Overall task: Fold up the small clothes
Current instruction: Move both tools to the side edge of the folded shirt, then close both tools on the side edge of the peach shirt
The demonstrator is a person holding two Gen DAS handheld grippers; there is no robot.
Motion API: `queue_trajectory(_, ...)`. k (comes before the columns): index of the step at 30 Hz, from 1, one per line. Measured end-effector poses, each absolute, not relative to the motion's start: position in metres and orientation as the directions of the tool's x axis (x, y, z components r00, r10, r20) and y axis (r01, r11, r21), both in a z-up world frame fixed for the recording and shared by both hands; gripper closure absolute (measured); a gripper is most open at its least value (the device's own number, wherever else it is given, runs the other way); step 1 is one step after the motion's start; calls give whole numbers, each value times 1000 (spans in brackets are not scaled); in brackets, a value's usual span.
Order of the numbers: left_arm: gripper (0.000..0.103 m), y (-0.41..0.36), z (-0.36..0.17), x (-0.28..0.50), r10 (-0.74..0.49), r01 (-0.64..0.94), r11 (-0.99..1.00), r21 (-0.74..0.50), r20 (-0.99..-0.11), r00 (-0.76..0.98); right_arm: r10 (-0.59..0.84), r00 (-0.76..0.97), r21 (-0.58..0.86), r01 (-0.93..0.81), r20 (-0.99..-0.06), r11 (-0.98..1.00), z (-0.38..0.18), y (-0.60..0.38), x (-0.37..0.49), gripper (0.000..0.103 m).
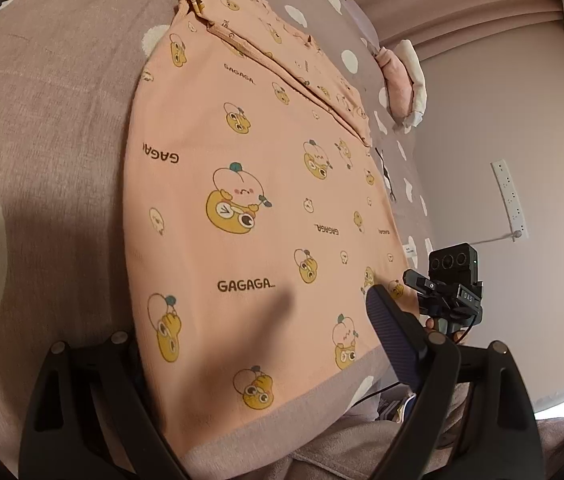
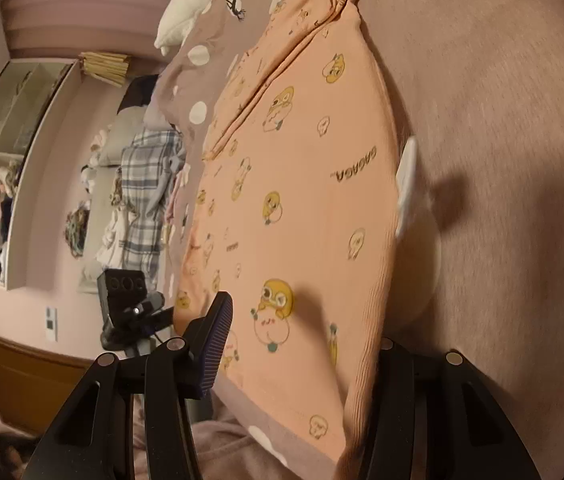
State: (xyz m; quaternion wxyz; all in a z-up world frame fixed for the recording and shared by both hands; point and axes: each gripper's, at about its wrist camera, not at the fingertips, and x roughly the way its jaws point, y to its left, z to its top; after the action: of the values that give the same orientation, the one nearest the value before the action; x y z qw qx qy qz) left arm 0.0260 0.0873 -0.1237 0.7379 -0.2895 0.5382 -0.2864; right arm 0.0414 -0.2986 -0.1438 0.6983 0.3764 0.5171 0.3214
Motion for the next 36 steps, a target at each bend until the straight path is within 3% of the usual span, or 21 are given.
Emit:
queue_trajectory(5, 21, 83, -125, 37, -718, 93, 684, -724, -646, 260, 845, 273, 873, -33, -461, 487, -147, -294, 50, 54)
queue_trajectory(11, 39, 84, -127, 48, -701, 67, 697, -714, -659, 271, 832, 292, 860, -54, -472, 507, -143, -283, 61, 54)
queue_trajectory(14, 53, 88, -130, 48, -691, 41, 702, -711, -666, 279, 823, 300, 852, -60, -482, 521, -143, -282, 61, 58)
queue_trajectory(18, 78, 103, -137, 44, -694, -5, 690, -724, -663, 281, 806, 316, 839, -52, -501, 542, -145, -285, 58, 74)
queue_trajectory(21, 91, 111, -141, 41, -706, -34, 672, -740, -653, 274, 802, 323, 839, -42, -503, 543, -146, -289, 55, 77)
queue_trajectory(29, 96, 111, -137, 35, -751, -27, 619, -785, -601, 272, 800, 338, 833, -76, -496, 548, -142, -289, 50, 83)
queue_trajectory(36, 98, 114, -121, 36, -841, 14, 464, -886, -435, 323, 830, 396, 877, -111, -392, 467, -130, -295, 48, 91)
